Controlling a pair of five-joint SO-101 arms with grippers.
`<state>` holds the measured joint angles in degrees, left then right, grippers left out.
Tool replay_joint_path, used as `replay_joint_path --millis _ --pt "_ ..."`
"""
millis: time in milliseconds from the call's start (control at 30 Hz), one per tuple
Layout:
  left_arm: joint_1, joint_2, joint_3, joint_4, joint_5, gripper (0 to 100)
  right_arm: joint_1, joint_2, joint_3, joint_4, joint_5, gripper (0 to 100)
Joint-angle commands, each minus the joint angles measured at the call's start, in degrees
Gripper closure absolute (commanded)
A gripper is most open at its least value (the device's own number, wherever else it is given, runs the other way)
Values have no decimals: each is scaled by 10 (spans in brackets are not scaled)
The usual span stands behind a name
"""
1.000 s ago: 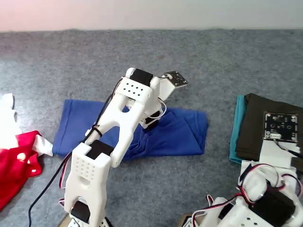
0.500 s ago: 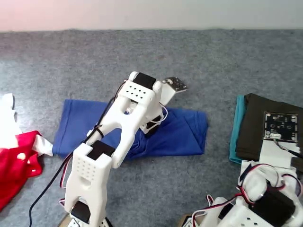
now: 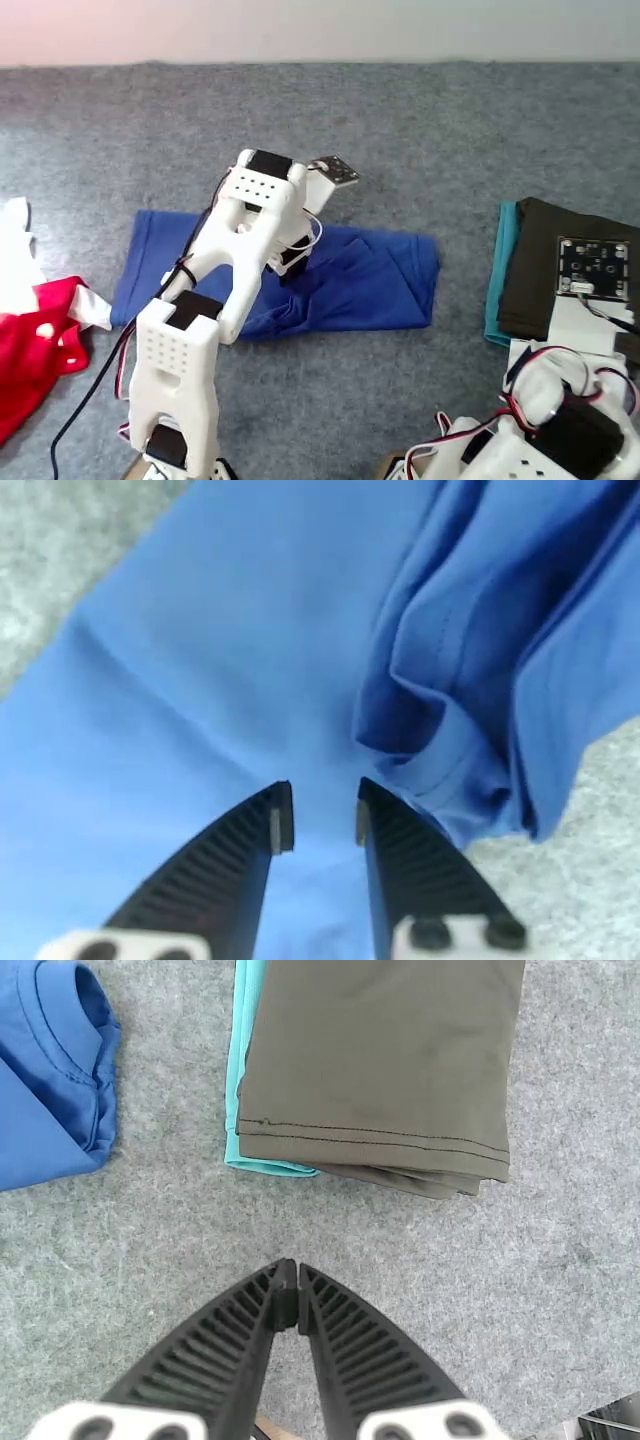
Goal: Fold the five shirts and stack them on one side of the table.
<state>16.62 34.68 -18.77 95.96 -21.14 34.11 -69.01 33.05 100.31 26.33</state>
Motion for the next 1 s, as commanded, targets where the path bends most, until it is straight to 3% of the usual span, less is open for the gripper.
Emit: replay_joint_path --millis 0,333,567,967 --pt "8 -28 -16 19 -5 892 5 1 -17 13 4 989" --pt "62 -84 -43 45 0 892 5 -1 -17 16 4 989" --pt "70 -41 -43 41 24 892 5 -1 -17 16 4 989" --pt "-18 45 -46 19 18 892 5 0 -17 15 5 989"
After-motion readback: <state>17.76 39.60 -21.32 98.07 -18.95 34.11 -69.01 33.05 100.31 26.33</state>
